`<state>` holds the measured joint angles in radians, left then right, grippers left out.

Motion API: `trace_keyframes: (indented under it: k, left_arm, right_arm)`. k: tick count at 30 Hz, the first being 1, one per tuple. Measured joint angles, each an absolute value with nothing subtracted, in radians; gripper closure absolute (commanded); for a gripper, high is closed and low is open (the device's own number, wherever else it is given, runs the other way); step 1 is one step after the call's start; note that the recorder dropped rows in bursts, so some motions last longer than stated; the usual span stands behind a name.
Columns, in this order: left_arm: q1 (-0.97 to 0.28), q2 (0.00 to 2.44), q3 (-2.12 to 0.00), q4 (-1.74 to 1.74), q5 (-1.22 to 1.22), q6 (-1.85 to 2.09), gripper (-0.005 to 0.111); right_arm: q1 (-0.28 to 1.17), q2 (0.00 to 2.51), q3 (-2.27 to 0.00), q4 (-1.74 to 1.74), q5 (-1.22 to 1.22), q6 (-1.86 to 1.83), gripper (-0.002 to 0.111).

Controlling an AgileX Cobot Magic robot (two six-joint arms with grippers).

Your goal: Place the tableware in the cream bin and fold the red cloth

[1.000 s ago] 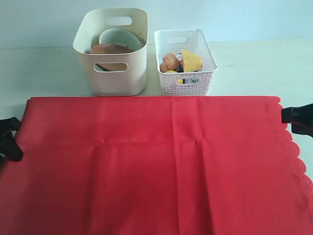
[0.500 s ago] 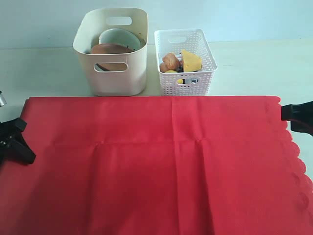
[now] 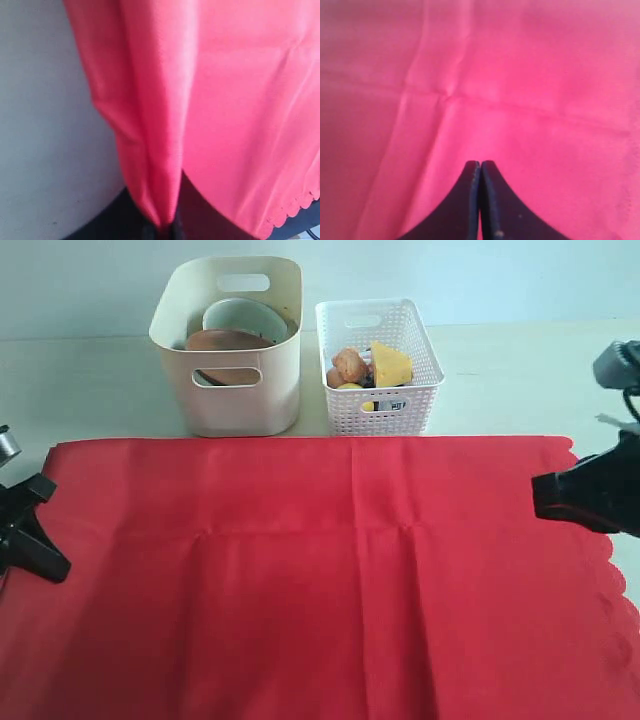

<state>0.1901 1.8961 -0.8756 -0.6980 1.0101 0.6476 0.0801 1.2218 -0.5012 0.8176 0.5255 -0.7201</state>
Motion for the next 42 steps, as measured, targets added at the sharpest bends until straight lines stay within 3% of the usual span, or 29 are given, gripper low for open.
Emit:
trace_keyframes:
  k: [13, 21, 29, 42]
  left_arm:
    - [0.252, 1.776, -0.876, -0.554, 1.061, 0.545, 0.107]
    - [0.349, 1.700, -0.874, -0.519, 1.087, 0.510, 0.107]
    - [0.362, 1.668, -0.874, -0.528, 1.116, 0.497, 0.107]
    - [0.184, 1.540, -0.874, -0.586, 1.177, 0.497, 0.107]
  right_arm:
    - [0.315, 1.424, -0.544, 0.758, 0.457, -0.763, 0.108]
    - [0.336, 1.522, -0.619, 0.559, 0.440, -0.589, 0.108]
    - [0.336, 1.631, -0.646, 0.520, 0.431, -0.531, 0.108]
    - [0.336, 1.742, -0.657, 0.527, 0.371, -0.497, 0.108]
